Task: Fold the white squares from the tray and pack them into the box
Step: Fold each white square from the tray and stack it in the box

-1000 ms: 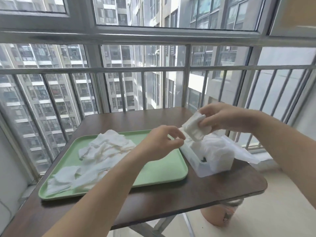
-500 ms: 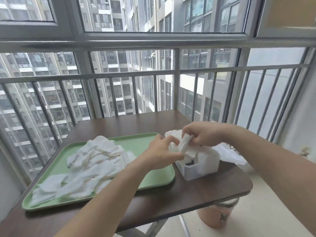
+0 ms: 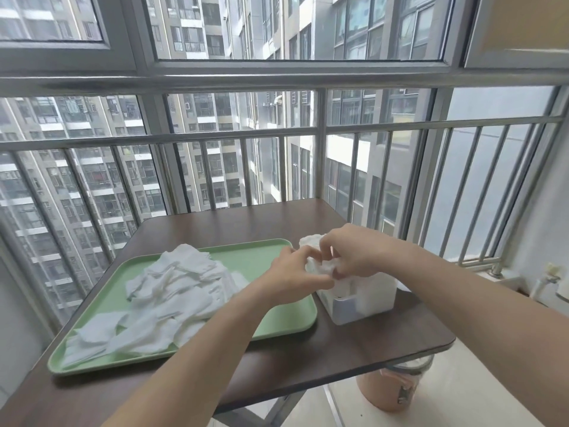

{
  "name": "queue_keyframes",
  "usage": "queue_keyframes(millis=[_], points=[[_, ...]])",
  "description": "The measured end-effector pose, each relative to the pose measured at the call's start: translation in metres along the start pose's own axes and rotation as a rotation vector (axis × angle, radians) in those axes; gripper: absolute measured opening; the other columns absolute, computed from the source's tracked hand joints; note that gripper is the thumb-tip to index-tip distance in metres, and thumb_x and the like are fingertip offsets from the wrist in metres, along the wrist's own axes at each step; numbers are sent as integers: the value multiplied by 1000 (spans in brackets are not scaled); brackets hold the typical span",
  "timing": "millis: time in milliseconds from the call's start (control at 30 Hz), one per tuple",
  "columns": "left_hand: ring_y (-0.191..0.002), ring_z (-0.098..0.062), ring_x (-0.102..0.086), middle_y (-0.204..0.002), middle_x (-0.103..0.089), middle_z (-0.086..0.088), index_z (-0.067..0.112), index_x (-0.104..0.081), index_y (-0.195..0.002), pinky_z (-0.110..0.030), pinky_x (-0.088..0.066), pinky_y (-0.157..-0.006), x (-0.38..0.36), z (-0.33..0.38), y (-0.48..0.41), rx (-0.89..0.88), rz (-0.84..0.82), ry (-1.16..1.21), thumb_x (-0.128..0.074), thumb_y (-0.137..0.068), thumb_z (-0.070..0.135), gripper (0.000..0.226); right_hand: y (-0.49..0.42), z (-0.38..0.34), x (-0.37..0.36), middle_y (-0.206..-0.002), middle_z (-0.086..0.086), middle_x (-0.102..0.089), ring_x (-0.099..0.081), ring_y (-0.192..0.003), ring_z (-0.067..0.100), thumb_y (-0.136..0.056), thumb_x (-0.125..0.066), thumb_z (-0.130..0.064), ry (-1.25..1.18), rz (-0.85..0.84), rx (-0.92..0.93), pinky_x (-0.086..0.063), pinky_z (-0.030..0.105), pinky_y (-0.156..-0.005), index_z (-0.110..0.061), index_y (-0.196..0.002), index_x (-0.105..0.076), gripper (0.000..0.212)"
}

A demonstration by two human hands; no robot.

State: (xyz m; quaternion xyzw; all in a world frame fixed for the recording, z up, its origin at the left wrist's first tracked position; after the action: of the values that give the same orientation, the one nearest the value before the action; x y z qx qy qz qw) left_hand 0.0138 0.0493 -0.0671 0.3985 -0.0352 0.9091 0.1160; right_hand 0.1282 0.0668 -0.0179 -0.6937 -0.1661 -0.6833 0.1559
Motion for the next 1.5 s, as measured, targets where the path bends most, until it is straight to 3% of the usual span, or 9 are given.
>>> queue_keyframes(millis=[333, 533, 667, 833, 933, 1033, 1133, 1367, 1500], points=[[-104, -15, -59, -128, -54, 0, 25, -56, -133, -29, -48, -89, 21, -13, 9, -57, 12, 145, -74, -87, 38, 51, 1, -4, 14, -89, -8, -67, -65, -84, 12, -81, -79, -11, -90, 40, 2, -56, 29, -75, -20, -104, -72, 26], [-95, -18, -63, -106, -68, -1, 24, -64, -109, -30, -51, -78, 87, -45, 38, 11, 158, 252, -63, -97, 21, 13, -2, -43, 47, -100, -9, -72, -66, -92, 9, -93, -63, -14, -179, 190, 91, -55, 28, -85, -23, -101, -75, 17], [-92, -15, -67, -105, -72, -3, 22, -67, -104, -28, -52, -74, 122, -69, 59, 56, 250, 259, -62, -97, 16, 11, -21, -95, 33, -97, -5, -74, -64, -79, 2, -95, -60, -10, -320, 92, 179, -48, 11, -67, -20, -104, -76, 21], [-88, -14, -68, -100, -75, -2, 23, -68, -98, -26, -53, -71, 143, -91, 75, 82, 323, 287, -62, -96, 14, 11, -52, -133, -9, -120, -4, -66, -62, -107, 17, -96, -49, -9, -245, -61, 172, -51, 31, -91, -25, -124, -65, 36], [-86, -14, -69, -100, -75, -3, 21, -69, -100, -26, -53, -70, 149, -102, 79, 89, 347, 296, -62, -96, 13, 11, -64, -144, -25, -127, 7, -66, -62, -113, 26, -96, -49, -14, -301, -76, 135, -51, 33, -89, -10, -123, -64, 32], [-87, -14, -69, -99, -75, -2, 21, -70, -100, -27, -53, -73, 154, -107, 79, 81, 364, 301, -62, -96, 13, 12, -70, -146, -31, -120, 19, -68, -64, -108, 34, -94, -58, -32, -412, -43, 83, -53, 43, -88, 4, -117, -64, 43], [-86, -14, -69, -97, -76, -2, 22, -69, -98, -27, -54, -72, 157, -109, 74, 69, 386, 294, -64, -95, 13, 12, -72, -144, -34, -116, 7, -69, -66, -101, 23, -86, -75, -35, -448, -43, 85, -51, 29, -80, -10, -121, -67, 43], [-100, -16, -71, -109, -73, -1, 20, -63, -119, -34, -57, -90, 142, -100, 46, 26, 195, 339, -74, -89, 17, 33, -77, -118, -6, -93, 10, -73, -63, -74, 14, -90, -73, -20, -1058, 123, 62, -50, 23, -59, -6, -100, -71, 18], [-84, -15, -74, -94, -74, -2, 13, -68, -109, -31, -60, -75, 144, -99, 37, -24, 251, 565, -77, -85, 7, 26, -83, -113, -7, -87, 5, -71, -65, -69, 13, -96, -65, -22, -1273, 207, 4, -51, 25, -62, -10, -97, -66, 13]])
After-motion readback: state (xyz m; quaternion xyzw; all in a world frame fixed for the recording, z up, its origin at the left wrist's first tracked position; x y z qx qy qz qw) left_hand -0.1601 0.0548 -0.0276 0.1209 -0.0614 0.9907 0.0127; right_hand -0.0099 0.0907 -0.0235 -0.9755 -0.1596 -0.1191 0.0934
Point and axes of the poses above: each hand's wrist, its own y-axis away from the middle knuckle, its own x-axis out of the back of the hand, z = x × y, the point moved 7 cm from there along -y, towards the middle knuckle
